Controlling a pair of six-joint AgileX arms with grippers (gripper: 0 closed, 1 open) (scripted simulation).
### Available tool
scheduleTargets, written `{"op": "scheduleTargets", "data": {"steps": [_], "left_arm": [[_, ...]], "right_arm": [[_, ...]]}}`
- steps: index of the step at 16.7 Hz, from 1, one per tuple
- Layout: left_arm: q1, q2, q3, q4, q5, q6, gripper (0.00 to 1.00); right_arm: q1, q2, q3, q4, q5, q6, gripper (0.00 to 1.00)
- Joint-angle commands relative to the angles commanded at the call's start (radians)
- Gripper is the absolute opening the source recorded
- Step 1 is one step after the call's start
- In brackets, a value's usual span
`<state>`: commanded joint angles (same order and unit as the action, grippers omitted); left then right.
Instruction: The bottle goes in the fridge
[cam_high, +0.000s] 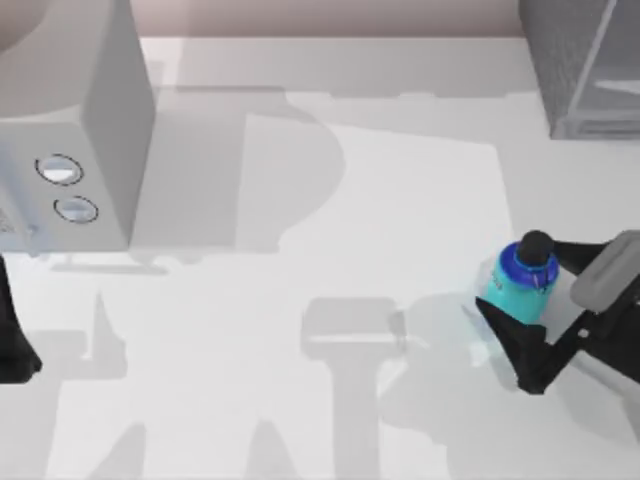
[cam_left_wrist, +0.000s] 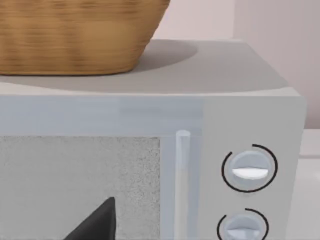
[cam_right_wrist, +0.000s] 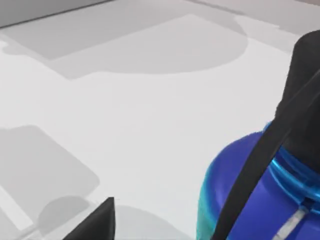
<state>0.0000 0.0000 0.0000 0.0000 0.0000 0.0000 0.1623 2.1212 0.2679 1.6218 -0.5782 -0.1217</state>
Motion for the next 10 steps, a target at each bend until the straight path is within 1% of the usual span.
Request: {"op": "scheduleTargets", "data": {"steps": [4,10], "left_arm": [[0.0,0.0,0.0,0.0,0.0,0.0,1.0],[0.0,0.0,0.0,0.0,0.0,0.0,1.0]], "right_arm": [[0.007,0.004,0.007,-0.002,0.007,0.002,1.0],[0.007,0.004,0.007,-0.002,0.007,0.002,0.55]]}}
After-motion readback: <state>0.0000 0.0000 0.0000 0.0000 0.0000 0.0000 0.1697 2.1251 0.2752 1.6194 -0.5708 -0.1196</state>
